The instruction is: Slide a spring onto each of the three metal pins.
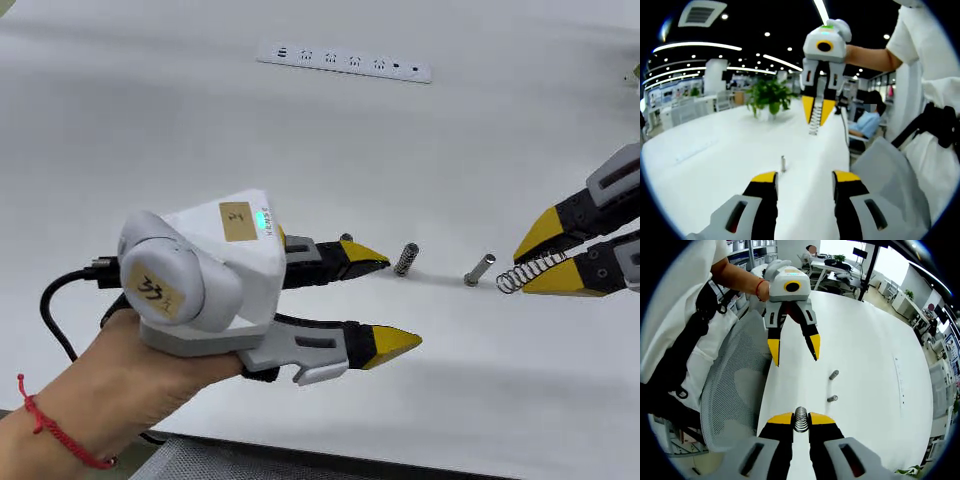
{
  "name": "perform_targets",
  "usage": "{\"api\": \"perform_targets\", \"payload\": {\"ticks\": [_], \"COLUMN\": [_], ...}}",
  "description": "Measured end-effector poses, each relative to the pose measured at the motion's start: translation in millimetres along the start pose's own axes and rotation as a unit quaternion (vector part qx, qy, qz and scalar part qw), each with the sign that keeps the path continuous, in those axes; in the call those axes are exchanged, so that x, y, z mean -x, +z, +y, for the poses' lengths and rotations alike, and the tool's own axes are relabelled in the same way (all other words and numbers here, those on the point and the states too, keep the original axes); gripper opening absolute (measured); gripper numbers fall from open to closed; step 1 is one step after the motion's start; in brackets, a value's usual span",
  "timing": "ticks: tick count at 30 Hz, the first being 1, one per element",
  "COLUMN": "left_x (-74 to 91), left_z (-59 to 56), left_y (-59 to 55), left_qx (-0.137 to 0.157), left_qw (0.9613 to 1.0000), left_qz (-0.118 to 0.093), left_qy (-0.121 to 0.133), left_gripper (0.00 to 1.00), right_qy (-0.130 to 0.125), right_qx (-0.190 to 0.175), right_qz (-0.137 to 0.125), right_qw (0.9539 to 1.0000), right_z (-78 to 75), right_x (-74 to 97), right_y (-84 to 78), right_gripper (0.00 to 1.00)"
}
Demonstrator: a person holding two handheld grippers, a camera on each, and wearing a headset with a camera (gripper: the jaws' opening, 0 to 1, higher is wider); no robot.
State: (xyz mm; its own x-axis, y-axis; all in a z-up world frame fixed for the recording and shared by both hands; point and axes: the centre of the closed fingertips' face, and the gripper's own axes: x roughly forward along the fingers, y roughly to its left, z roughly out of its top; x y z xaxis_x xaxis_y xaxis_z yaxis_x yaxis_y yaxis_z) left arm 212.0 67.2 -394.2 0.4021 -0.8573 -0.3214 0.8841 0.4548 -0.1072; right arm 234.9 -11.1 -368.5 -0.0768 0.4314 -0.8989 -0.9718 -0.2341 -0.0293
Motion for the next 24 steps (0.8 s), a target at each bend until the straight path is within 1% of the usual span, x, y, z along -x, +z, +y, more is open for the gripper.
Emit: {"api": "perform_targets", "payload": {"ticks": [5, 12, 16, 21, 24], "left_x": [10.3, 23.1, 27.7, 30.5, 30.8], "left_z": [8.1, 23.0, 28.3, 35.6, 40.4], "left_y": [-3.4, -10.8, -14.6, -20.4, -24.4], "left_qx": [-0.003, -0.011, -0.016, -0.015, -0.012], "left_qw": [0.9999, 0.9993, 0.9991, 0.9990, 0.9990], "left_qz": [0.003, 0.008, 0.011, 0.013, 0.016], "left_qy": [0.014, 0.033, 0.037, 0.040, 0.041], "left_gripper": [0.52, 0.63, 0.70, 0.80, 0.84], "right_qy": [-0.010, -0.025, -0.028, -0.032, -0.036], "right_qx": [-0.015, -0.038, -0.047, -0.056, -0.063], "right_qz": [0.006, 0.021, 0.028, 0.041, 0.046], "right_qw": [0.9998, 0.9988, 0.9981, 0.9971, 0.9963], "right_z": [-8.7, -27.7, -37.0, -48.4, -55.6], "right_x": [1.9, 1.3, -1.2, -7.6, -11.9], "right_y": [-9.8, -27.2, -35.2, -47.9, -53.8], "right_gripper": [0.12, 0.12, 0.12, 0.12, 0.12]}}
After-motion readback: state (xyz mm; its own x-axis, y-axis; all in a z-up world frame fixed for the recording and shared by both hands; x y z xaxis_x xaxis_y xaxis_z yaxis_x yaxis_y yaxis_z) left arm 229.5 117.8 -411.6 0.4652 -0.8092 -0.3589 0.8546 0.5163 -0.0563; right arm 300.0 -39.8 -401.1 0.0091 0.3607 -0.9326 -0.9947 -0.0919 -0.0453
